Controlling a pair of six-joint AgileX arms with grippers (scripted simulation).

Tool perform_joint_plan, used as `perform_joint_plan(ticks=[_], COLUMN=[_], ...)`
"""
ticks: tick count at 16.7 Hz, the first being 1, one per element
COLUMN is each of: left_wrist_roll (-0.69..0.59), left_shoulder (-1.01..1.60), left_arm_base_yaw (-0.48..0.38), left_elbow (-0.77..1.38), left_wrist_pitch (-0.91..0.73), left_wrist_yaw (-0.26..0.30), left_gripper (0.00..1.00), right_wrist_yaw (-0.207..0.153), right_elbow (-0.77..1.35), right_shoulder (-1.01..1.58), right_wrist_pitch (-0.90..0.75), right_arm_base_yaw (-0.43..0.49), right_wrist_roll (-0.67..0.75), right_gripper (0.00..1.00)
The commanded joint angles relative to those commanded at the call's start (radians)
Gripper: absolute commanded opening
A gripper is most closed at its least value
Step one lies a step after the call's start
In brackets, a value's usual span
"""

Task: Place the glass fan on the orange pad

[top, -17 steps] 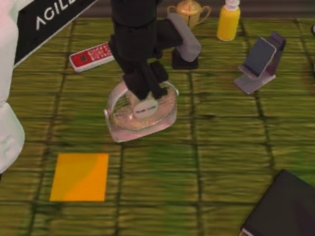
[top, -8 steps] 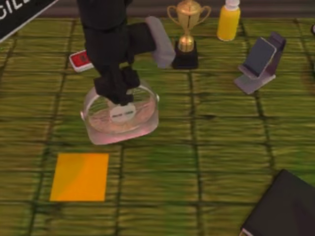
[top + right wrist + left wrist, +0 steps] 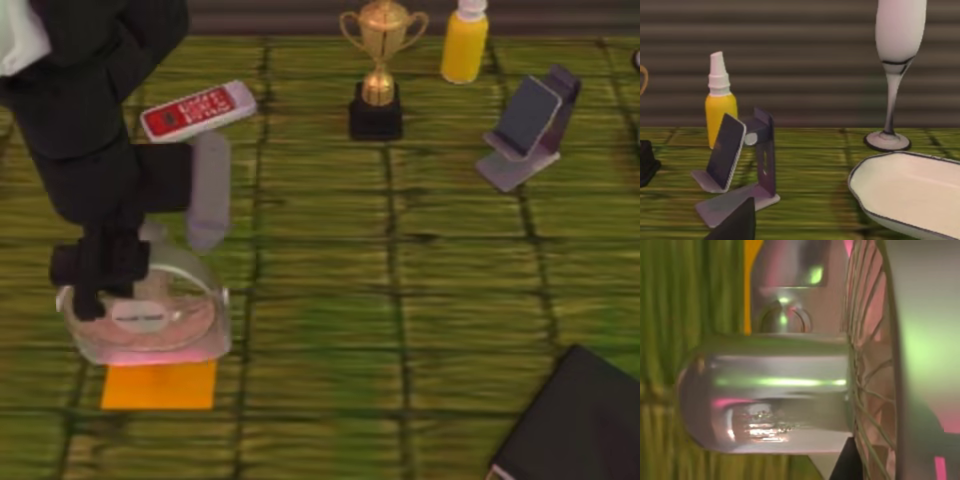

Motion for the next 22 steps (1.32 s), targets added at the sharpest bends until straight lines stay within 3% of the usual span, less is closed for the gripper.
perform_joint_plan(ticks=[4, 19, 22], left_wrist_roll=[0.076, 0.081, 0.081], left_shoulder=[-0.075, -0.056, -0.056], left_arm_base_yaw=[0.025, 0.03, 0.03], left_elbow=[-0.093, -0.212, -0.212], left_wrist_pitch=[0.025, 0.162, 0.162], left_wrist_yaw=[-0.001, -0.001, -0.001], left_gripper=[0.0, 0.0, 0.23], right_wrist_yaw=[0.0, 0.0, 0.0], right_elbow=[0.0, 0.0, 0.0], right_shoulder=[0.0, 0.0, 0.0], right_wrist_pitch=[0.0, 0.0, 0.0], right_arm_base_yaw=[0.0, 0.0, 0.0], right_wrist_roll=[0.0, 0.0, 0.0], right_gripper=[1.0, 1.0, 1.0])
